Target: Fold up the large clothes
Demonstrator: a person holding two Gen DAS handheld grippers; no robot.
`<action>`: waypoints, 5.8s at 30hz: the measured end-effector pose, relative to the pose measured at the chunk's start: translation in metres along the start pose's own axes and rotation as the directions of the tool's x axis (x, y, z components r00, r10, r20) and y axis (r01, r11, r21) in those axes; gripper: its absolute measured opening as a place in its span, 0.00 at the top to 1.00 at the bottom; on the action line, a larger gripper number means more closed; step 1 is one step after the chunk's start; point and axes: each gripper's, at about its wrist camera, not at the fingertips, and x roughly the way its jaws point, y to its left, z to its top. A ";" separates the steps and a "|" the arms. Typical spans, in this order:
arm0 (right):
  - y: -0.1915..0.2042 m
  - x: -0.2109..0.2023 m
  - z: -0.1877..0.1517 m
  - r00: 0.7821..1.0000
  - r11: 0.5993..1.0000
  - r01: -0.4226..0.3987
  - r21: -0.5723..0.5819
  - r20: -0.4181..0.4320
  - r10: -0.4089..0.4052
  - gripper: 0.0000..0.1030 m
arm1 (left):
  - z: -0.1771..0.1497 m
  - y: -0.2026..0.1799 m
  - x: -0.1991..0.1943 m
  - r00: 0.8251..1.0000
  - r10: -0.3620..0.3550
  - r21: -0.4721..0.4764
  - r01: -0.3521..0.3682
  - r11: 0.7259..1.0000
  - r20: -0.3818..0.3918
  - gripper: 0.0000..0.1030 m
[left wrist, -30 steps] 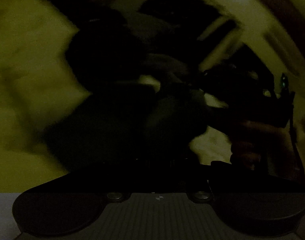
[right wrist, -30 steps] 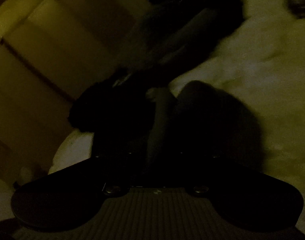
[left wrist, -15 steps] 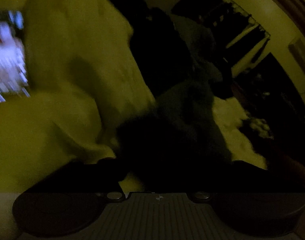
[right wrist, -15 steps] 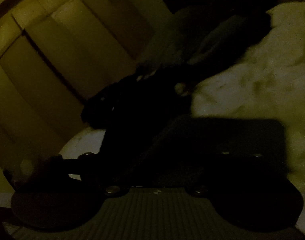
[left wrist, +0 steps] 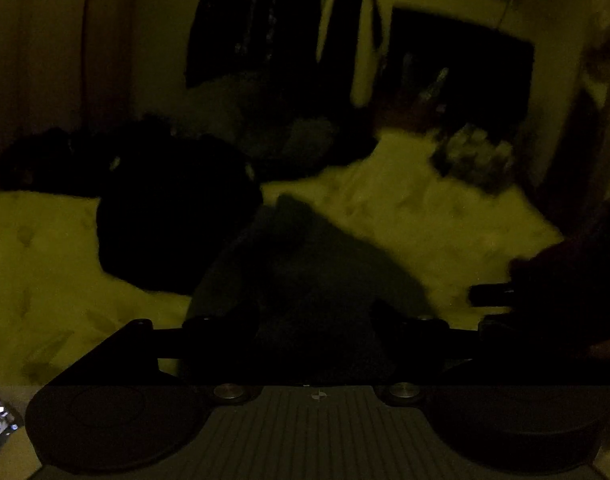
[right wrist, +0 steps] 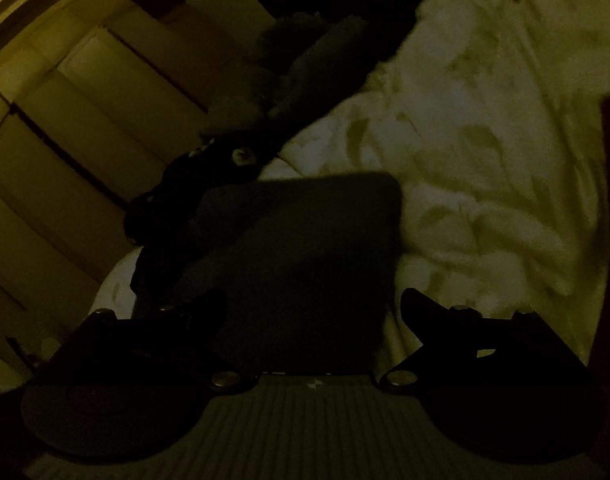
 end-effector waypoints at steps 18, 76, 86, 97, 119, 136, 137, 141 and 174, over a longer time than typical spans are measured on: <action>-0.011 0.019 -0.031 0.993 0.999 -0.042 0.029 -0.105 0.045 0.08 | -0.038 0.026 0.036 0.986 0.102 -0.077 -0.113 0.991 -0.131 0.00; 0.012 0.071 -0.043 0.989 0.992 -0.120 0.032 -0.077 0.122 0.40 | -0.044 0.039 0.054 0.975 0.046 -0.261 -0.104 0.960 -0.217 0.00; 0.055 0.009 -0.025 0.997 0.985 0.032 -0.172 -0.065 -0.043 0.43 | -0.041 0.001 0.047 0.972 -0.080 -0.338 0.001 0.941 -0.223 0.05; 0.079 -0.117 0.037 0.985 0.907 0.146 -0.395 0.147 -0.094 0.44 | 0.036 -0.112 0.032 0.974 -0.227 -0.257 0.216 0.942 -0.013 0.08; -0.133 -0.272 0.013 0.928 0.993 0.092 0.069 0.356 -0.111 0.44 | 0.000 -0.271 0.096 0.884 -0.450 -0.156 0.431 0.889 -0.126 0.00; -0.135 -0.264 0.002 0.923 0.965 0.220 0.141 0.291 -0.253 0.20 | -0.015 -0.266 0.068 0.959 -0.237 -0.015 0.237 0.971 -0.156 0.00; -0.130 -0.270 -0.001 0.912 0.960 0.243 0.138 0.305 -0.275 0.14 | -0.015 -0.268 0.059 0.964 -0.221 0.014 0.225 0.974 -0.146 0.00; -0.101 -0.287 -0.018 0.839 0.934 0.343 0.104 0.414 -0.354 0.07 | -0.019 -0.278 0.036 0.969 -0.186 0.125 0.207 0.970 -0.164 0.00; 0.039 -0.244 -0.031 0.718 0.678 0.695 -0.239 0.281 -0.637 0.00 | -0.007 -0.293 -0.004 0.960 -0.032 0.214 0.094 0.972 -0.277 0.00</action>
